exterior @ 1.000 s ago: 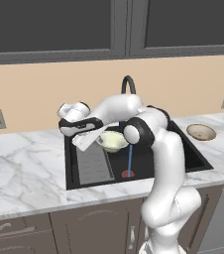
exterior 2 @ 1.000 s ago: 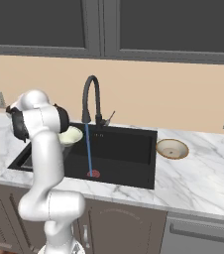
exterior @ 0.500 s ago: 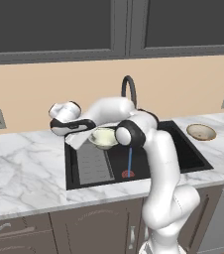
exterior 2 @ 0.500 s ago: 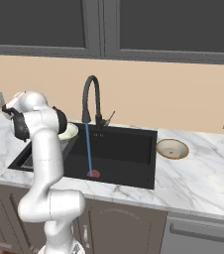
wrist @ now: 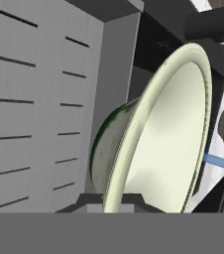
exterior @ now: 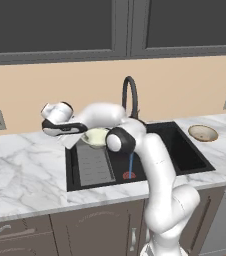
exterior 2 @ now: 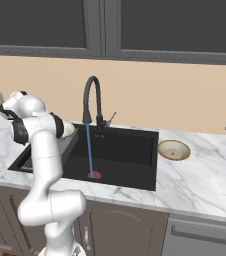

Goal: Rinse each bowl for a few seconds and place them down in the sink or on the counter.

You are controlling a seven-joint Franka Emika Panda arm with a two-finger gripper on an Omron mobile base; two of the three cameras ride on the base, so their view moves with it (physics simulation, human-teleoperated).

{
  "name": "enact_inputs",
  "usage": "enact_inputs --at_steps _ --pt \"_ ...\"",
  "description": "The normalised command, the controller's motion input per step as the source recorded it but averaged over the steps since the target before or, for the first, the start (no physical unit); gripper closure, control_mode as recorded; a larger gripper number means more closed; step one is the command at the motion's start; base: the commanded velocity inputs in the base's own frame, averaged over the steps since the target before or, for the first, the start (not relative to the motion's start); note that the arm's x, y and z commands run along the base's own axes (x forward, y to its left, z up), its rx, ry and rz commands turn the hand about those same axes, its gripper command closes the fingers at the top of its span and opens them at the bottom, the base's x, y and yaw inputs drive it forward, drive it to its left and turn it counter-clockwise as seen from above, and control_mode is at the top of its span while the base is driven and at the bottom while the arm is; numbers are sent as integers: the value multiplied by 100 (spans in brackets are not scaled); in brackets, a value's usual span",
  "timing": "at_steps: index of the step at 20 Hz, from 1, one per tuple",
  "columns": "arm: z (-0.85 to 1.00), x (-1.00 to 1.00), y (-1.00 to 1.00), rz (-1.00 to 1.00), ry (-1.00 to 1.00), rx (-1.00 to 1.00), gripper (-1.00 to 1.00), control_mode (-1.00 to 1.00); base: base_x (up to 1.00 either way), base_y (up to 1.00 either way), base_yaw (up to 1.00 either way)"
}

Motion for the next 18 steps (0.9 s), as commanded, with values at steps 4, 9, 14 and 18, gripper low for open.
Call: enact_inputs --at_steps 4,9,14,18 --pt "-22 22 27 0 0 -2 100 -100 0 0 0" --pt "-30 17 18 -1 0 -3 100 -100 0 0 0" --pt "-23 18 20 -1 0 -2 100 -100 0 0 0" --pt "-22 19 25 -1 0 0 100 -100 0 0 0"
